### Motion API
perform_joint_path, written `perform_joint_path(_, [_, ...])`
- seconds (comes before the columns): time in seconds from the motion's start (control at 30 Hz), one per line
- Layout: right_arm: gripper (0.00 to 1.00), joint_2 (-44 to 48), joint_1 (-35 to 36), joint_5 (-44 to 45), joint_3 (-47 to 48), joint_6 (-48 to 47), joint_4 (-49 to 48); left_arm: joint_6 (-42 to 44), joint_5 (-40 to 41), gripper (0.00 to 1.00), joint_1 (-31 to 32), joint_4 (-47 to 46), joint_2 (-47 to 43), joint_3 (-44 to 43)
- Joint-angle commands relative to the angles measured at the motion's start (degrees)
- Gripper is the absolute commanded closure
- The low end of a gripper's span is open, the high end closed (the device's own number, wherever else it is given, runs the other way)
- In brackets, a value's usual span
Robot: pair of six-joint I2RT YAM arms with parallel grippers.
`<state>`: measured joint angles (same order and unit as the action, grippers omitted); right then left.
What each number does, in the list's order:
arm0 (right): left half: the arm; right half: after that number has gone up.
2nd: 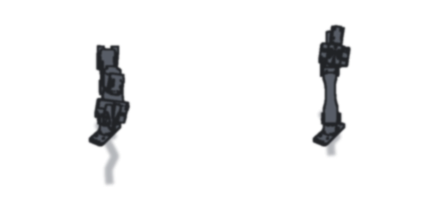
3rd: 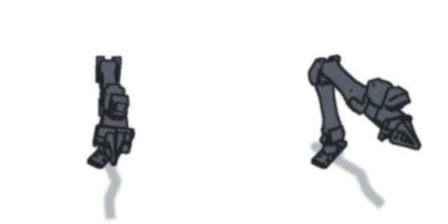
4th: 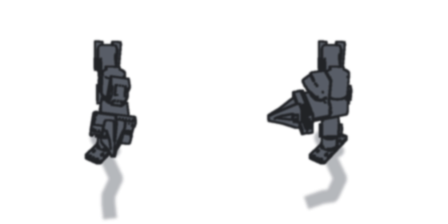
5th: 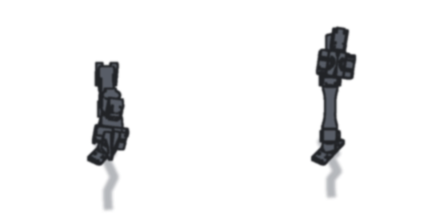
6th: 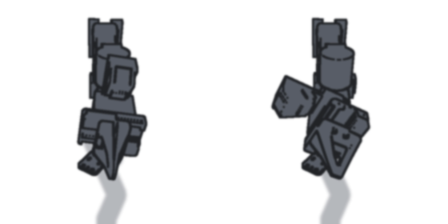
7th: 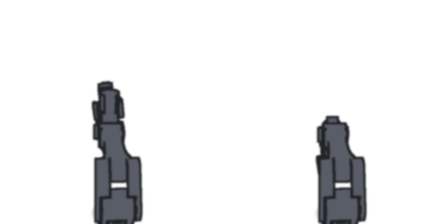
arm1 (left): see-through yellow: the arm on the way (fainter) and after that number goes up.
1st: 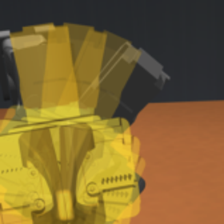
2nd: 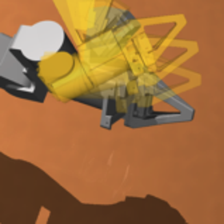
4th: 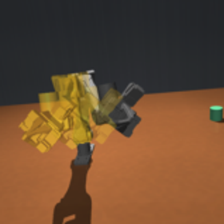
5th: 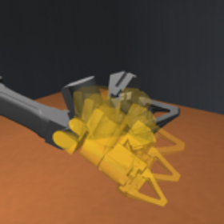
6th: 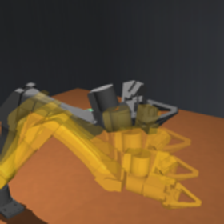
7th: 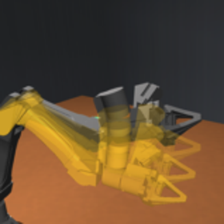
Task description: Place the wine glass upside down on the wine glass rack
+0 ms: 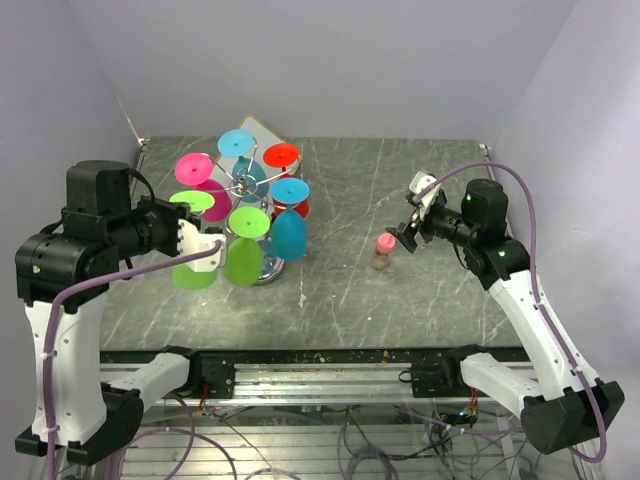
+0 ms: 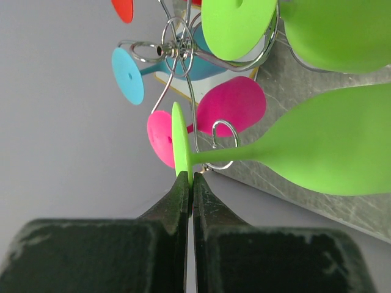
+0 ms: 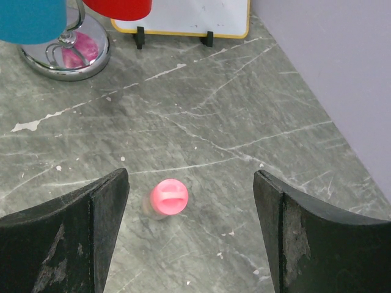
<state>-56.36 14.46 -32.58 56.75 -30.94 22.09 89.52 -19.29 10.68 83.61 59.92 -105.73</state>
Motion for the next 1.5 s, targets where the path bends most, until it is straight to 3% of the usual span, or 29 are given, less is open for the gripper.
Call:
perform_joint_path(0.0, [0.18,0.3,-0.3,0.1,-0.8,-0.6,-1.8,7.5,-4.3,0.93,-0.4,0.1,1.0,0.3])
perform_joint_path(0.3, [0.18,0.7,-0.4,0.0,-1.3,-0.8,-1.9,14.2,-7.6,0.92,-0.4,1.0,3.3,1.4])
perform_joint_path(0.87, [0.17,0.5,-0.7,-0.4,-1.6,-1.1,-1.5,17.2,-7.4,0.92,-0.4,-2.5,6.0,4.7])
perform_joint_path(1.17, [0.17,0.3,-0.8,-0.4,-1.6,-1.4,-1.5,14.3,-7.5,0.93,-0.4,-7.3,6.7,7.2])
perform_joint_path(1.47, [0.17,0.2,-0.8,-0.5,-1.7,-1.7,-1.3,9.3,-2.2,0.92,-0.4,-12.1,6.5,8.6])
